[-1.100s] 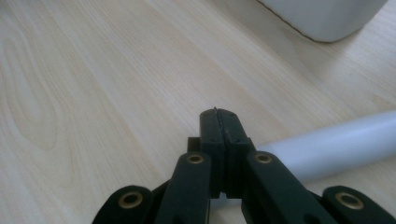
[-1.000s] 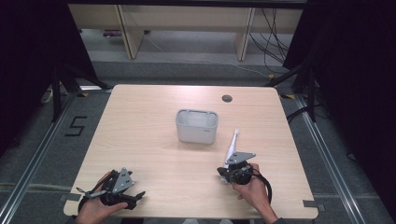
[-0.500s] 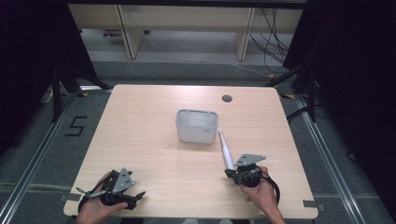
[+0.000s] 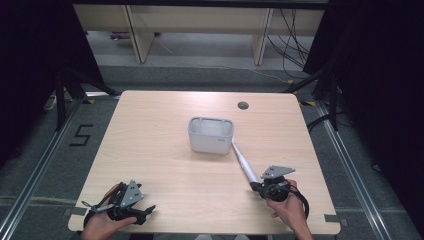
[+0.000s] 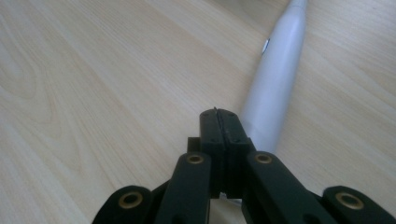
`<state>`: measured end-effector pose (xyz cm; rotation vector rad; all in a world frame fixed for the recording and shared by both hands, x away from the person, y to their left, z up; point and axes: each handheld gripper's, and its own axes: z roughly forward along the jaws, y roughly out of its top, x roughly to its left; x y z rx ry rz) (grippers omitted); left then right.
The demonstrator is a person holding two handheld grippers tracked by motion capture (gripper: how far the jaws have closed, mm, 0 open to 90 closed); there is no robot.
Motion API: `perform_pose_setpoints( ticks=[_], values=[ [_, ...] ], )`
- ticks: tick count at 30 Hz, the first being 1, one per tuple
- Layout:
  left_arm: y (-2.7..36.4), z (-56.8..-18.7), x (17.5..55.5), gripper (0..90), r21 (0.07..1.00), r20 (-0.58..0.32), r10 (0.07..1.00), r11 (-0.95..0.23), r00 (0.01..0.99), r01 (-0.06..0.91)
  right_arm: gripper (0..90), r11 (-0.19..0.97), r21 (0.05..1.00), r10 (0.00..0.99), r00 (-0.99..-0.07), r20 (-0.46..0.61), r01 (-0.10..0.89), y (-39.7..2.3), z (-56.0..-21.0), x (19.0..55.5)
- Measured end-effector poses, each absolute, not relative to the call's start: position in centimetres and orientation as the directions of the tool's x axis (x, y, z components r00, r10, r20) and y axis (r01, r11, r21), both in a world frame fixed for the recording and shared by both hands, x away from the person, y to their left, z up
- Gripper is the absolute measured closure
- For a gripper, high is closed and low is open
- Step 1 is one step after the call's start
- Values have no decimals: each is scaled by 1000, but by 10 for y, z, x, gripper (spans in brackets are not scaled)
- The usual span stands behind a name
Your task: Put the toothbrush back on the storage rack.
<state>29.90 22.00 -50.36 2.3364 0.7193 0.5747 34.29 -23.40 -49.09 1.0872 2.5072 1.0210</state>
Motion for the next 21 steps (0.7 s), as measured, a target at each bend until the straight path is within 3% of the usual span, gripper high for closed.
perform_pose_setpoints(
  ticks=[21],
  values=[
    [220,-504,299,164,664,219,613,-663,759,344,900,432,666,770,-634,79,608,-262,-491,345]
  ],
)
